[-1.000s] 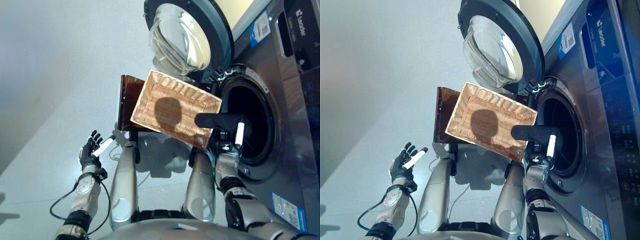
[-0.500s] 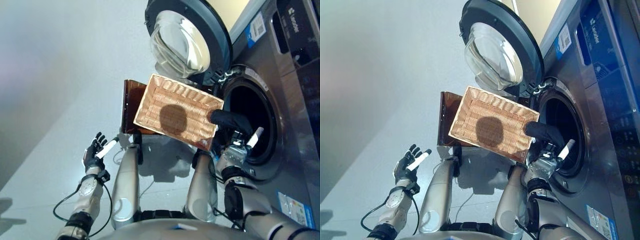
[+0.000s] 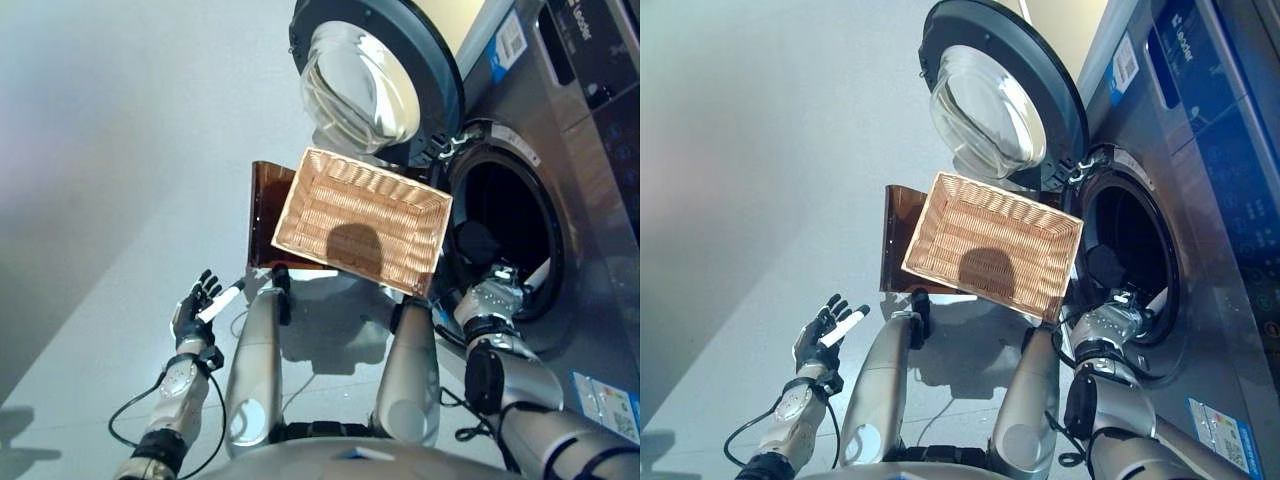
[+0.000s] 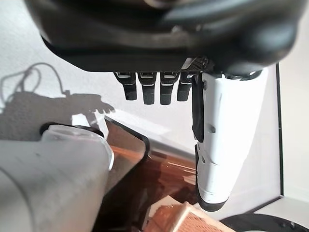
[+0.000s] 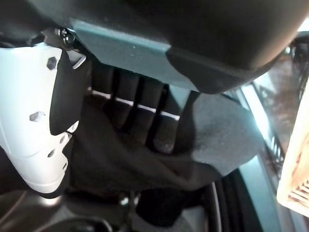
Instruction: Pick up the clothes and place them into the washing machine
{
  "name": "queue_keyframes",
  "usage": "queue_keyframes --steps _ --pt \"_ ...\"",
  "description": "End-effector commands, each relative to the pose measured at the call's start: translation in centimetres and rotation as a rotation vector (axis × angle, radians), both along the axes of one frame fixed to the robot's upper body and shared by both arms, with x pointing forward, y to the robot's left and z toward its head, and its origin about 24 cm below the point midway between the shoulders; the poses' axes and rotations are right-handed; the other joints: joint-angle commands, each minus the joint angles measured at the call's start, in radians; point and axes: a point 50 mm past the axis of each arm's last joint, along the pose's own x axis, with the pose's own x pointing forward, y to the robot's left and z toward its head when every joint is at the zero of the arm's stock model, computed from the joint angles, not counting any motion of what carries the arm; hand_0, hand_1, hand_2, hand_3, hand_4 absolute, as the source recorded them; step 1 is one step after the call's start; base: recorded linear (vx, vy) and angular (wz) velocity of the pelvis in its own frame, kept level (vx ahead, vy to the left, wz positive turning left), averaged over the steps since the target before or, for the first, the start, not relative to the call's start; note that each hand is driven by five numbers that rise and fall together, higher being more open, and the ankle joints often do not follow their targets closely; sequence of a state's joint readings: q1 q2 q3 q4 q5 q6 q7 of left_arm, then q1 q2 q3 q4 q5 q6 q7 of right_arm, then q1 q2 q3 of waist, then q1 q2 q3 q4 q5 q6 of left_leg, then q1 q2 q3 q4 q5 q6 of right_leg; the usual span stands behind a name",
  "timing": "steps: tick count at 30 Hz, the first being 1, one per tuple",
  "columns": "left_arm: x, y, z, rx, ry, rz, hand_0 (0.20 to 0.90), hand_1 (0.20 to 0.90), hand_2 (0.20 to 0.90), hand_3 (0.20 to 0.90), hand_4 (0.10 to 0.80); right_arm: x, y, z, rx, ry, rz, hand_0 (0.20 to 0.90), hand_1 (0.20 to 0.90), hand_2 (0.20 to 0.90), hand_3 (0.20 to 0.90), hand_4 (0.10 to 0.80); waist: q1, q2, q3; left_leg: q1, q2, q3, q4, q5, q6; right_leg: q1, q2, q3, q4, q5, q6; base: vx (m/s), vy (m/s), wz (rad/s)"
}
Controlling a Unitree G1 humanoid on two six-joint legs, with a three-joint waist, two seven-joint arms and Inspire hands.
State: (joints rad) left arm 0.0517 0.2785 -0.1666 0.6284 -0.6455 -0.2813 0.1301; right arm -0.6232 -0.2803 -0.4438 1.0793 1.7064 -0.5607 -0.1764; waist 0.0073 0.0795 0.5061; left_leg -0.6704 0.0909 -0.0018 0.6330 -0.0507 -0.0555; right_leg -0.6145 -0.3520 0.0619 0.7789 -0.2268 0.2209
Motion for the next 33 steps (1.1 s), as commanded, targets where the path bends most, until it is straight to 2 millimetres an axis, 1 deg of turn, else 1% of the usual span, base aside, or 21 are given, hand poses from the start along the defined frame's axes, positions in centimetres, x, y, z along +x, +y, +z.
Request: queue_keyframes --steps 1,2,3,4,7,8,10,11,14,18,20,21,22,26,29,33 --pt "-1.3 2.6 0.6 0.081 -0.016 0.026 0.9 0.9 0.9 0.9 0.8 -3.9 -7.7 2.9 -0.177 0.061 -0.231 0.2 0.2 0.2 0.2 0.3 -0.002 0.001 -0.098 -0.003 0.071 -0.073 0.085 -0.075 -0.09 -0.028 -0.041 0.054 -0.078 0.139 -0.022 0.0 0.0 0.0" --pt "-1.3 2.7 0.7 0.087 -0.014 0.023 0.9 0.9 0.9 0.9 0.8 -4.0 -8.2 3.4 -0.178 0.062 -0.247 0.2 0.2 0.2 0.2 0.3 -0.001 0.002 -0.1 -0.004 0.071 -0.073 0.086 -0.075 -0.089 -0.028 -0.041 0.055 -0.075 0.138 -0.022 0.004 -0.001 -0.03" --pt "-1.3 2.7 0.7 0.086 -0.015 0.022 0.9 0.9 0.9 0.9 0.8 -4.0 -8.3 3.5 -0.179 0.062 -0.248 0.2 0.2 0.2 0.2 0.3 -0.001 0.003 -0.1 -0.005 0.071 -0.073 0.086 -0.075 -0.089 -0.029 -0.041 0.056 -0.075 0.137 -0.022 0.0 0.0 0.0" --pt "-1.5 2.8 0.6 0.092 -0.006 0.021 0.9 0.9 0.9 0.9 0.8 -4.3 -9.0 3.9 -0.174 0.074 -0.266 0.2 0.2 0.2 0.2 0.3 0.0 0.002 -0.104 -0.005 0.071 -0.074 0.092 -0.078 -0.089 -0.029 -0.041 0.057 -0.07 0.134 -0.023 0.0 0.0 0.0" --pt "-1.6 3.0 0.6 0.098 -0.002 0.023 0.9 0.9 0.9 0.9 0.8 -4.6 -9.8 4.5 -0.181 0.101 -0.275 0.2 0.2 0.2 0.2 0.3 0.003 0.004 -0.107 -0.009 0.07 -0.076 0.105 -0.084 -0.089 -0.035 -0.04 0.06 -0.056 0.13 -0.024 -0.009 -0.002 0.05" --pt "-1.6 3.1 0.7 0.097 -0.003 0.025 0.9 0.9 0.9 0.9 0.8 -4.6 -10.3 5.2 -0.183 0.102 -0.285 0.2 0.2 0.2 0.2 0.3 0.004 0.003 -0.11 -0.011 0.07 -0.075 0.114 -0.089 -0.089 -0.036 -0.04 0.061 -0.051 0.126 -0.024 0.0 0.0 0.0" --pt "-1.7 3.1 0.6 0.101 0.006 0.025 0.9 0.9 0.9 0.9 0.8 -4.6 -10.6 5.5 -0.184 0.105 -0.29 0.2 0.2 0.2 0.2 0.3 0.005 0.003 -0.113 -0.012 0.069 -0.075 0.121 -0.093 -0.089 -0.038 -0.04 0.062 -0.047 0.124 -0.024 -0.007 0.003 -0.02" --pt "-1.7 3.2 0.6 0.105 0.007 0.017 0.9 0.9 0.9 0.9 0.8 -4.6 -11.0 5.9 -0.195 0.133 -0.271 0.2 0.2 0.2 0.2 0.3 0.009 0.001 -0.114 -0.016 0.069 -0.076 0.13 -0.097 -0.088 -0.04 -0.04 0.062 -0.039 0.12 -0.024 -0.014 0.006 -0.03" --pt "-1.7 3.3 0.6 0.113 0.012 0.009 0.9 0.9 0.9 0.9 0.8 -4.4 -11.2 6.4 -0.211 0.154 -0.25 0.2 0.2 0.2 0.2 0.3 0.012 0.001 -0.117 -0.021 0.069 -0.076 0.139 -0.099 -0.088 -0.046 -0.039 0.062 -0.029 0.117 -0.024 -0.005 0.003 -0.01" --pt "-1.8 3.5 0.6 0.123 0.015 0.009 0.9 0.9 0.9 0.9 0.8 -3.9 -11.3 7.2 -0.226 0.136 -0.243 0.2 0.2 0.2 0.2 0.3 0.018 -0.003 -0.124 -0.028 0.067 -0.076 0.137 -0.098 -0.087 -0.054 -0.039 0.063 -0.026 0.114 -0.024 -0.007 0.001 0.02" --pt "-1.8 3.5 0.6 0.125 0.016 0.011 0.9 0.9 0.9 0.9 0.8 -3.8 -11.4 7.5 -0.227 0.13 -0.248 0.2 0.2 0.2 0.2 0.3 0.019 -0.004 -0.126 -0.028 0.067 -0.075 0.136 -0.097 -0.087 -0.054 -0.039 0.063 -0.025 0.114 -0.024 -0.007 0.0 0.08" --pt "-1.8 3.7 0.6 0.131 0.019 0.018 0.9 0.9 0.9 0.9 0.8 -3.6 -11.5 8.2 -0.218 0.098 -0.281 0.2 0.2 0.2 0.2 0.3 0.023 -0.005 -0.132 -0.029 0.065 -0.076 0.136 -0.098 -0.087 -0.052 -0.04 0.063 -0.026 0.111 -0.025 0.005 0.003 0.08" --pt "-1.7 3.7 0.7 0.133 0.017 0.016 0.9 0.9 0.9 0.9 0.8 -3.5 -11.5 8.5 -0.211 0.082 -0.295 0.2 0.2 0.2 0.2 0.3 0.023 -0.004 -0.134 -0.029 0.064 -0.077 0.135 -0.098 -0.087 -0.052 -0.04 0.062 -0.025 0.11 -0.025 0.005 0.003 0.04" --pt "-1.8 3.7 0.6 0.131 0.022 0.021 0.9 0.9 0.9 0.9 0.8 -3.6 -11.6 8.9 -0.182 0.06 -0.347 0.2 0.2 0.2 0.2 0.3 0.024 -0.002 -0.137 -0.031 0.062 -0.078 0.142 -0.102 -0.086 -0.05 -0.04 0.063 -0.021 0.107 -0.026 0.0 0.0 0.0" --pt "-1.9 3.7 0.6 0.128 0.024 0.027 0.9 0.9 0.9 0.9 0.8 -4.3 -12.0 8.8 -0.152 0.081 -0.39 0.2 0.2 0.2 0.2 0.3 0.021 0.001 -0.144 -0.035 0.061 -0.079 0.156 -0.111 -0.085 -0.055 -0.04 0.065 -0.01 0.101 -0.025 0.0 0.0 0.0" --pt "-1.9 3.7 0.7 0.129 0.023 0.027 0.9 0.9 0.9 0.9 0.8 -4.5 -12.1 8.7 -0.142 0.11 -0.39 0.2 0.2 0.2 0.2 0.3 0.019 0.002 -0.149 -0.036 0.063 -0.077 0.168 -0.121 -0.083 -0.06 -0.037 0.069 -0.006 0.1 -0.025 0.006 0.006 -0.03"
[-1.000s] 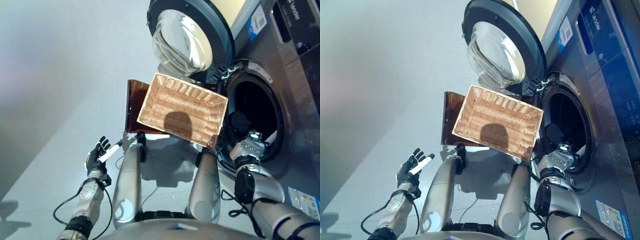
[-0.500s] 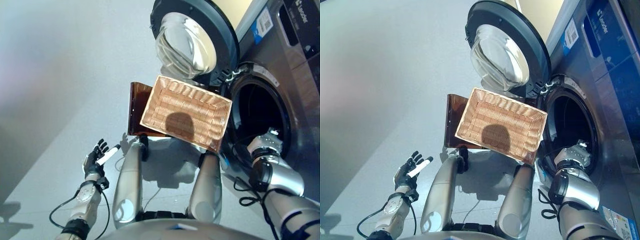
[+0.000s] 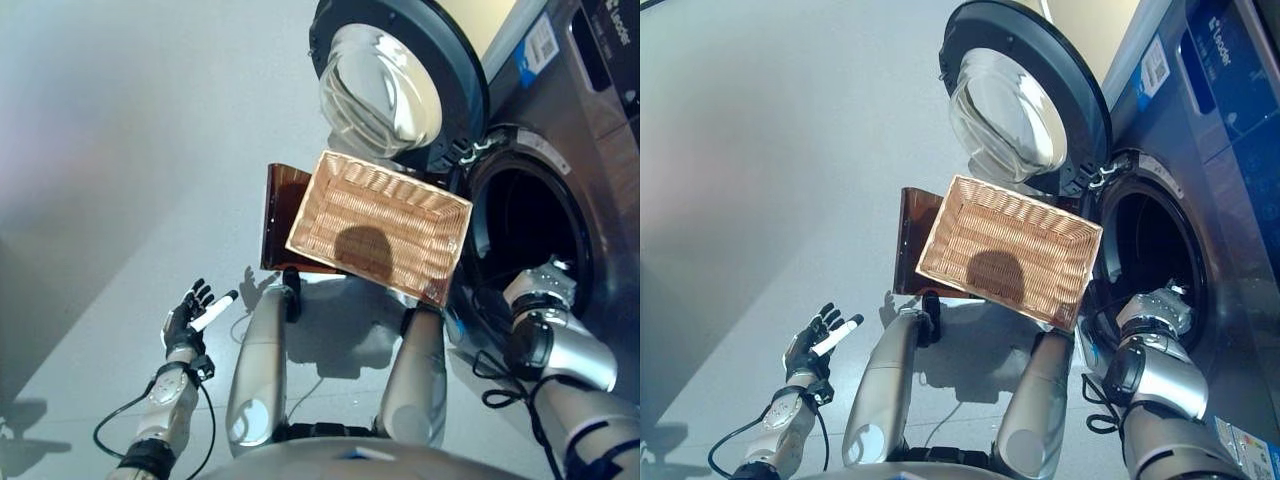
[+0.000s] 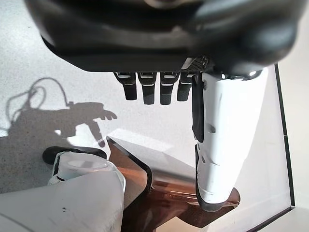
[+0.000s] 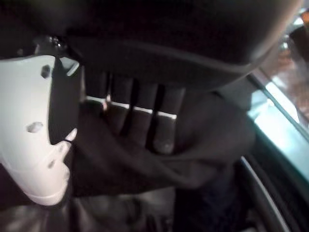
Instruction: Pick up the clothes and place them into the washing machine
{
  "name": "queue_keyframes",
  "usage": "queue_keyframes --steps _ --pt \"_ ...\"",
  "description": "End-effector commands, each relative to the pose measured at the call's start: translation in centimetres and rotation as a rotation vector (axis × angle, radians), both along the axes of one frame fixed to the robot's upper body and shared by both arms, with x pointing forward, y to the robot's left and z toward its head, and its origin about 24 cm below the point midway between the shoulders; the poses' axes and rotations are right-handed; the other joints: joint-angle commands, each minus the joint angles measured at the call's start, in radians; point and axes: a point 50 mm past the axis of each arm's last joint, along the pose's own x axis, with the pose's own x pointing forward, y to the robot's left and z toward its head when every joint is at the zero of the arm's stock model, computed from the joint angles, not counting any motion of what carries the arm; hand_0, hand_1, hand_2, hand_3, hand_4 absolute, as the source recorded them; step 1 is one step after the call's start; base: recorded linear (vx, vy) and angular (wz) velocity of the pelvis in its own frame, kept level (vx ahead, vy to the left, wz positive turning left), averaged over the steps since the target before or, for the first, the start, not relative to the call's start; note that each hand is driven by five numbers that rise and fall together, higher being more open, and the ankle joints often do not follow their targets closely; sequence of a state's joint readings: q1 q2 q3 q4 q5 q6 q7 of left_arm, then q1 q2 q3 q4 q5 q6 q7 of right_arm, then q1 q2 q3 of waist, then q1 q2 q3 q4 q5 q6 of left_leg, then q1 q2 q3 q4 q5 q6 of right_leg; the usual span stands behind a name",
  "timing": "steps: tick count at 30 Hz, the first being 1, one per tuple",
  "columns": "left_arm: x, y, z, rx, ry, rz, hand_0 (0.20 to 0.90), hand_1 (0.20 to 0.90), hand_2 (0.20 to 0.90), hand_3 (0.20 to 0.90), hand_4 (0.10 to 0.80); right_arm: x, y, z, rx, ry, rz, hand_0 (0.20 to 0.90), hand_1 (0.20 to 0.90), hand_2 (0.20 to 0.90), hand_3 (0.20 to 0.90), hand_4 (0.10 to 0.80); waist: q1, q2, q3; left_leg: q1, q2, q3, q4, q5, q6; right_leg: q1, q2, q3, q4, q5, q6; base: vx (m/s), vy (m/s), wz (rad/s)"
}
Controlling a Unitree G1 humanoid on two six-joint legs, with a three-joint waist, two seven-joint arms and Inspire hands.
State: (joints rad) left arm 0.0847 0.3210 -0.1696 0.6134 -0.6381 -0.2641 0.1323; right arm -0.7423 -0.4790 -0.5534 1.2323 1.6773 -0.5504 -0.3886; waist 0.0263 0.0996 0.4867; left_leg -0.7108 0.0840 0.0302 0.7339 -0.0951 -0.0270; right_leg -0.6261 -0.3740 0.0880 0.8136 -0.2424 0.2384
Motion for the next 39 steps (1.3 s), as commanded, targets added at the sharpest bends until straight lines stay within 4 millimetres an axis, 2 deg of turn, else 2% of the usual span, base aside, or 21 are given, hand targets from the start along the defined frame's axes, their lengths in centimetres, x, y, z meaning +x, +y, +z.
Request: queue_keyframes --steps 1,9,10,11,27,34,37,39 --pt "-0.9 2.5 0.8 0.089 -0.015 0.028 0.9 0.9 0.9 0.9 0.8 -3.7 -6.8 5.5 -0.281 0.082 -0.198 0.2 0.2 0.2 0.2 0.3 0.0 -0.018 -0.131 0.003 0.07 -0.109 0.069 -0.078 -0.111 -0.051 -0.014 0.044 -0.04 0.117 -0.042 0.0 0.0 0.0" --pt "-1.0 2.6 0.9 0.103 -0.015 0.008 0.9 0.9 0.9 0.9 0.8 -3.1 -6.9 5.9 -0.33 0.144 -0.1 0.2 0.2 0.2 0.2 0.3 0.005 -0.016 -0.129 -0.006 0.071 -0.101 0.078 -0.081 -0.107 -0.067 -0.012 0.05 -0.031 0.116 -0.041 -0.002 0.001 -0.01" --pt "-1.0 2.6 0.9 0.102 -0.016 0.008 0.9 0.9 0.9 0.9 0.8 -3.0 -6.9 5.9 -0.333 0.145 -0.094 0.645 0.645 0.645 0.645 0.618 0.008 -0.015 -0.13 -0.007 0.071 -0.102 0.078 -0.08 -0.106 -0.066 -0.013 0.05 -0.031 0.115 -0.041 0.0 -0.002 0.03" --pt "-1.0 2.6 1.0 0.102 -0.019 0.01 0.9 0.9 0.9 0.9 0.8 -3.1 -6.9 5.9 -0.333 0.145 -0.095 0.9 0.9 0.9 0.9 0.8 0.008 -0.015 -0.129 -0.009 0.071 -0.103 0.079 -0.079 -0.106 -0.066 -0.014 0.049 -0.032 0.115 -0.041 -0.001 -0.003 0.04" --pt "-0.7 2.5 1.1 0.083 -0.036 0.042 0.9 0.9 0.9 0.9 0.8 -2.9 -5.4 3.7 -0.26 0.134 -0.106 0.9 0.9 0.9 0.9 0.8 0.01 -0.019 -0.144 0.004 0.067 -0.104 0.053 -0.073 -0.106 -0.041 -0.015 0.041 -0.054 0.121 -0.042 0.002 -0.001 0.01" --pt "-0.6 2.5 1.1 0.07 -0.041 0.054 0.9 0.9 0.9 0.9 0.8 -2.1 -3.9 2.5 -0.258 0.129 -0.049 0.9 0.9 0.9 0.9 0.8 0.008 -0.022 -0.148 0.015 0.069 -0.097 0.009 -0.052 -0.108 -0.026 -0.017 0.032 -0.093 0.146 -0.041 0.0 0.0 0.01" --pt "-0.4 2.4 1.1 0.063 -0.049 0.059 0.9 0.9 0.9 0.9 0.8 -0.9 -2.0 1.5 -0.304 0.113 0.053 0.9 0.9 0.9 0.9 0.8 0.009 -0.032 -0.153 0.035 0.074 -0.086 -0.06 -0.017 -0.111 0.003 -0.016 0.012 -0.16 0.182 -0.034 0.006 -0.009 -0.01" --pt "-0.4 2.4 1.1 0.06 -0.052 0.063 0.9 0.9 0.9 0.9 0.8 -0.8 -1.6 1.0 -0.308 0.108 0.07 0.9 0.9 0.9 0.9 0.8 0.008 -0.036 -0.155 0.05 0.074 -0.084 -0.089 -0.003 -0.112 0.02 -0.017 0.003 -0.19 0.196 -0.031 0.009 -0.006 0.02"
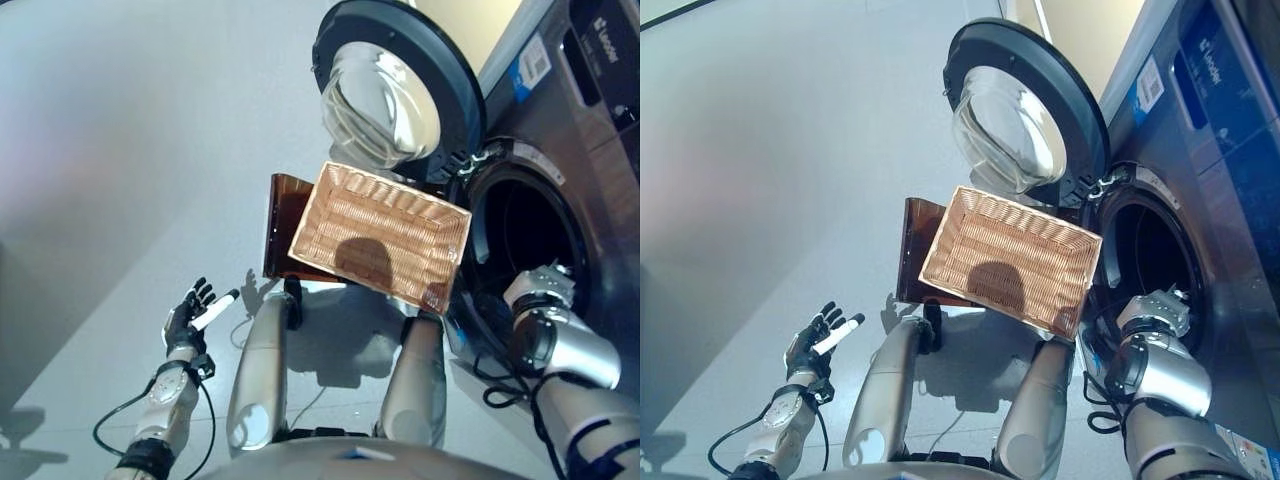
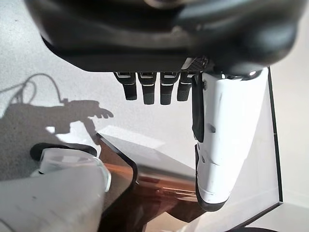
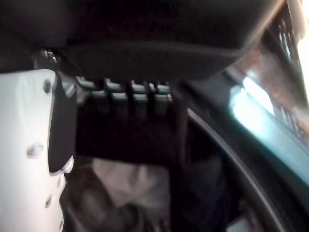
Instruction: Pick up the clothes and place them into the washing machine
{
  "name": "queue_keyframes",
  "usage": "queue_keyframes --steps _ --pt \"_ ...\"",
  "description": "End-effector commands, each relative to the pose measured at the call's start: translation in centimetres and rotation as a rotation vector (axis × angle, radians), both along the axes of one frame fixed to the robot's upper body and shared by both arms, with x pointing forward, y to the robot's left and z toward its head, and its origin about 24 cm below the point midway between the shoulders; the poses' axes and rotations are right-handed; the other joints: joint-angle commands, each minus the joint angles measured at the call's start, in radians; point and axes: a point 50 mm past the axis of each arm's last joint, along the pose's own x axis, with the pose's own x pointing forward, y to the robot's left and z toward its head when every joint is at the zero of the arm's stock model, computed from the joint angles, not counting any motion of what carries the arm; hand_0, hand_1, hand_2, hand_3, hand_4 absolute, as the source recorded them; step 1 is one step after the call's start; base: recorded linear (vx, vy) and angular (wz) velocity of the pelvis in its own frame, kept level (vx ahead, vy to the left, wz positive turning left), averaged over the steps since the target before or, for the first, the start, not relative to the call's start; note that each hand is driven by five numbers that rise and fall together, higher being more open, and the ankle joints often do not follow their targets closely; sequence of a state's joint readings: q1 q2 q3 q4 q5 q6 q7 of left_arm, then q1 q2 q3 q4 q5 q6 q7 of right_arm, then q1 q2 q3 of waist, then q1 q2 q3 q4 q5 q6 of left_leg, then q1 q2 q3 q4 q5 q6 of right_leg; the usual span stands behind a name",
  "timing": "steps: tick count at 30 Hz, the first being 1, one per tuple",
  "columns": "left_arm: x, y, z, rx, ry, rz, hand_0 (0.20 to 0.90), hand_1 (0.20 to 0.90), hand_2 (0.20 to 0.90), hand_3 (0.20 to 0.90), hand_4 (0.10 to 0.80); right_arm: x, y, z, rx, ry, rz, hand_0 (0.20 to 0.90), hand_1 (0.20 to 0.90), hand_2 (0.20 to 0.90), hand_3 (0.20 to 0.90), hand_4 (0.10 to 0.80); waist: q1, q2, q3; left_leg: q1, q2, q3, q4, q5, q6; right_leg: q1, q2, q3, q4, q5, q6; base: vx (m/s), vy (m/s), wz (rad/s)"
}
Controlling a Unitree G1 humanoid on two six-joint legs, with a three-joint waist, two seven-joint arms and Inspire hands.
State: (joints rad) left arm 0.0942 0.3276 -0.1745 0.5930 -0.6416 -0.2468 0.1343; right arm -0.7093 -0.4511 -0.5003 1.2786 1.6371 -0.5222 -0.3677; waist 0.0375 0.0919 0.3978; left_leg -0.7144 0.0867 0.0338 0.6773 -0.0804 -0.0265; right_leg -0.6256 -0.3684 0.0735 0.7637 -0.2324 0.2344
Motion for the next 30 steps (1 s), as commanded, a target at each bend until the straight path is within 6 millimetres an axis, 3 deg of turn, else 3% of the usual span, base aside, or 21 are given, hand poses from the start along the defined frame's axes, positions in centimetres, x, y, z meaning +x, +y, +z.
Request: queue_keyframes --steps 1,8,21,30 --pt "-0.2 2.6 1.1 0.064 -0.068 0.075 0.9 0.9 0.9 0.9 0.8 -0.2 -2.3 2.7 -0.289 0.004 0.024 0.9 0.9 0.9 0.9 0.8 -0.003 -0.03 -0.068 0.066 0.069 -0.081 -0.064 -0.005 -0.114 0.036 -0.025 0.008 -0.173 0.199 -0.023 0.0 0.0 0.0" --pt "0.1 2.5 1.2 0.056 -0.082 0.081 0.9 0.9 0.9 0.9 0.8 -0.1 -1.1 1.3 -0.294 0.016 0.087 0.9 0.9 0.9 0.9 0.8 -0.003 -0.044 -0.079 0.136 0.049 -0.072 -0.226 0.076 -0.117 0.133 -0.034 -0.045 -0.348 0.28 -0.007 0.021 -0.019 0.02" --pt "0.1 2.1 1.0 0.039 -0.092 0.084 0.9 0.9 0.9 0.9 0.8 -0.2 1.5 -1.1 -0.332 0.064 0.253 0.9 0.9 0.9 0.9 0.8 -0.011 -0.065 -0.102 0.28 0.067 -0.056 -0.424 0.155 -0.131 0.267 -0.039 -0.108 -0.517 0.344 0.012 0.051 -0.022 0.02" --pt "0.3 1.6 0.8 0.03 -0.1 0.087 0.9 0.9 0.9 0.9 0.8 -0.3 4.8 -3.5 -0.359 0.09 0.426 0.9 0.9 0.9 0.9 0.8 -0.017 -0.079 -0.128 0.366 0.082 -0.032 -0.553 0.21 -0.142 0.335 -0.037 -0.148 -0.631 0.39 0.021 0.041 -0.013 -0.02"
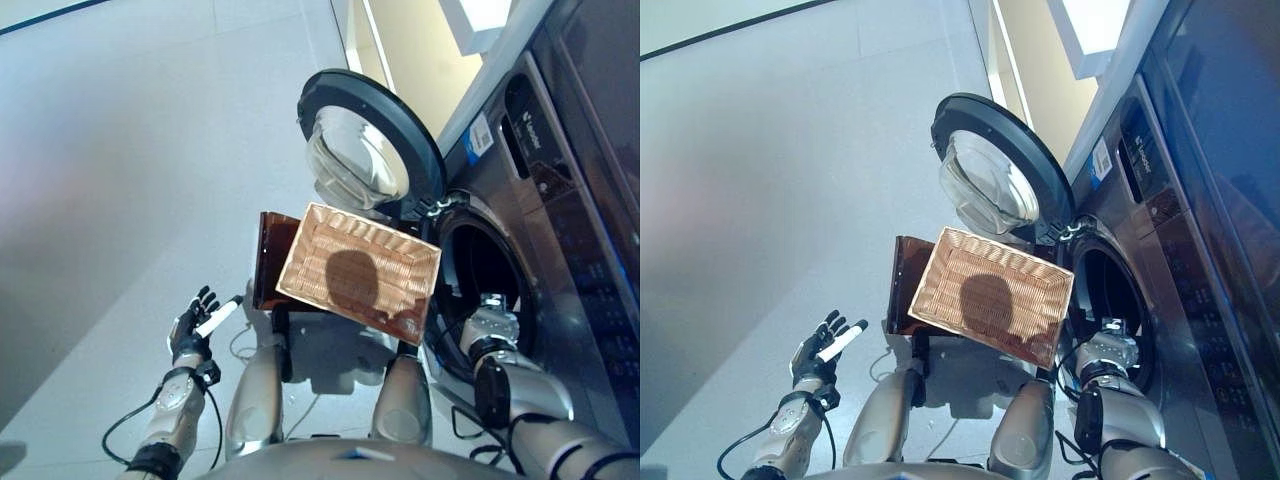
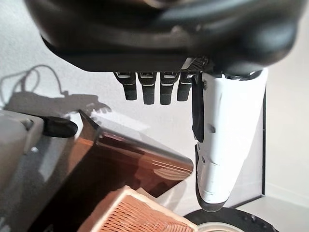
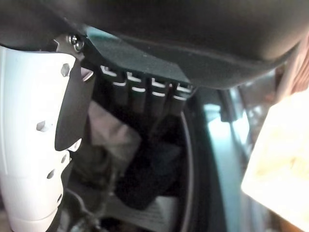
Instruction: Pick up the clothes and place them into the washing machine
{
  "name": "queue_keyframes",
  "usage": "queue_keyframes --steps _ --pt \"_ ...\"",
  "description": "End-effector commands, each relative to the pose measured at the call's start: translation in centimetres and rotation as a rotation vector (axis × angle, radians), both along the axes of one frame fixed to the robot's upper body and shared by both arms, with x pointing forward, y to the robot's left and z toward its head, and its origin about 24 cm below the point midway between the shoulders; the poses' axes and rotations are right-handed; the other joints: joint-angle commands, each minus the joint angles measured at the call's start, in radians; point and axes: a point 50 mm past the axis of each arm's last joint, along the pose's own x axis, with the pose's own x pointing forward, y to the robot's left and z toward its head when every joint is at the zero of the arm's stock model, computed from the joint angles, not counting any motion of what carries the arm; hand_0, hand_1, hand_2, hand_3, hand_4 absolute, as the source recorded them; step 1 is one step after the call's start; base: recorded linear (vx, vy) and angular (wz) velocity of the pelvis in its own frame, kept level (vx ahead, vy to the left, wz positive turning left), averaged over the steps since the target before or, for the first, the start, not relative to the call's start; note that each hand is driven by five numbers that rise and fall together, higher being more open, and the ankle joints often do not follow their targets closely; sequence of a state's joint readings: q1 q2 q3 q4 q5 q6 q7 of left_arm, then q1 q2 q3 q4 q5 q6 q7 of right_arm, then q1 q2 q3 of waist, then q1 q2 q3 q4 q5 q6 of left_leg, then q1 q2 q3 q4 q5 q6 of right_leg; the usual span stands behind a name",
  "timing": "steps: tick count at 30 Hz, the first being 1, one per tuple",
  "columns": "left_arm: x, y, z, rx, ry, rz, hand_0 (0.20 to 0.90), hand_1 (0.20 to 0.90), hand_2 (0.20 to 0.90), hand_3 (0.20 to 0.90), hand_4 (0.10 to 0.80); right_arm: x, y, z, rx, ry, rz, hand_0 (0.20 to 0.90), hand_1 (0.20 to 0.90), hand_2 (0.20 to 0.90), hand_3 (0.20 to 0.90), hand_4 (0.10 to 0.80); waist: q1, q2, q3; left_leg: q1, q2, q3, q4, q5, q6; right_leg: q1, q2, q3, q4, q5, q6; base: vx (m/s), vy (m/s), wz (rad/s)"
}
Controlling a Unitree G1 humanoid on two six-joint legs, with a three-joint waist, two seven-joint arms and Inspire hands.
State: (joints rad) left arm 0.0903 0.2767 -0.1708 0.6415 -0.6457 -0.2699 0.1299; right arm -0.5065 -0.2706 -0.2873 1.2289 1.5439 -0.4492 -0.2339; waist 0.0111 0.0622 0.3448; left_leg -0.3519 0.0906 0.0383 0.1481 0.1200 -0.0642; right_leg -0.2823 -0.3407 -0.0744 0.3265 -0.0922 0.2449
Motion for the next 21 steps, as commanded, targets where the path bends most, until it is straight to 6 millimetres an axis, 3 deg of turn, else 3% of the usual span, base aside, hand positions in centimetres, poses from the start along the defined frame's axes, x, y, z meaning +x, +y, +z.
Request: queue_keyframes --steps 1,7,12,18,21 --pt "0.8 2.7 1.8 0.074 -0.113 0.066 0.9 0.9 0.9 0.9 0.8 2.0 -1.0 3.1 -0.214 -0.118 0.091 0.9 0.9 0.9 0.9 0.8 0.009 -0.05 -0.076 0.005 0.078 -0.036 -0.027 0.011 -0.104 -0.007 -0.065 -0.001 -0.197 0.251 0.011 0.0 0.0 0.0" --pt "0.9 2.3 1.8 0.07 -0.125 0.061 0.9 0.9 0.9 0.9 0.8 1.9 0.9 2.0 -0.238 -0.072 0.216 0.9 0.9 0.9 0.9 0.8 0.011 -0.053 -0.092 0.035 0.075 -0.023 -0.082 0.032 -0.106 0.008 -0.075 -0.011 -0.231 0.275 0.016 0.007 0.002 0.0" --pt "0.8 2.3 1.8 0.083 -0.121 0.051 0.9 0.9 0.9 0.9 0.8 1.6 1.1 1.3 -0.28 0.009 0.312 0.9 0.9 0.9 0.9 0.8 0.018 -0.054 -0.098 0.047 0.071 -0.023 -0.091 0.031 -0.105 0.016 -0.081 -0.013 -0.235 0.278 0.017 0.019 0.003 -0.03" --pt "1.1 2.4 2.3 0.099 -0.143 0.023 0.9 0.9 0.9 0.9 0.8 2.2 0.8 1.6 -0.338 0.086 0.406 0.9 0.9 0.9 0.9 0.8 0.034 -0.047 -0.089 0.041 0.063 -0.027 -0.089 0.033 -0.105 0.01 -0.091 -0.016 -0.231 0.278 0.017 0.0 0.0 0.0" --pt "1.1 2.2 2.2 0.108 -0.136 0.005 0.9 0.9 0.9 0.9 0.8 2.6 2.1 1.5 -0.389 0.106 0.52 0.9 0.9 0.9 0.9 0.8 0.039 -0.044 -0.081 0.041 0.062 -0.028 -0.089 0.035 -0.103 0.007 -0.093 -0.011 -0.227 0.279 0.017 0.0 0.0 0.0"
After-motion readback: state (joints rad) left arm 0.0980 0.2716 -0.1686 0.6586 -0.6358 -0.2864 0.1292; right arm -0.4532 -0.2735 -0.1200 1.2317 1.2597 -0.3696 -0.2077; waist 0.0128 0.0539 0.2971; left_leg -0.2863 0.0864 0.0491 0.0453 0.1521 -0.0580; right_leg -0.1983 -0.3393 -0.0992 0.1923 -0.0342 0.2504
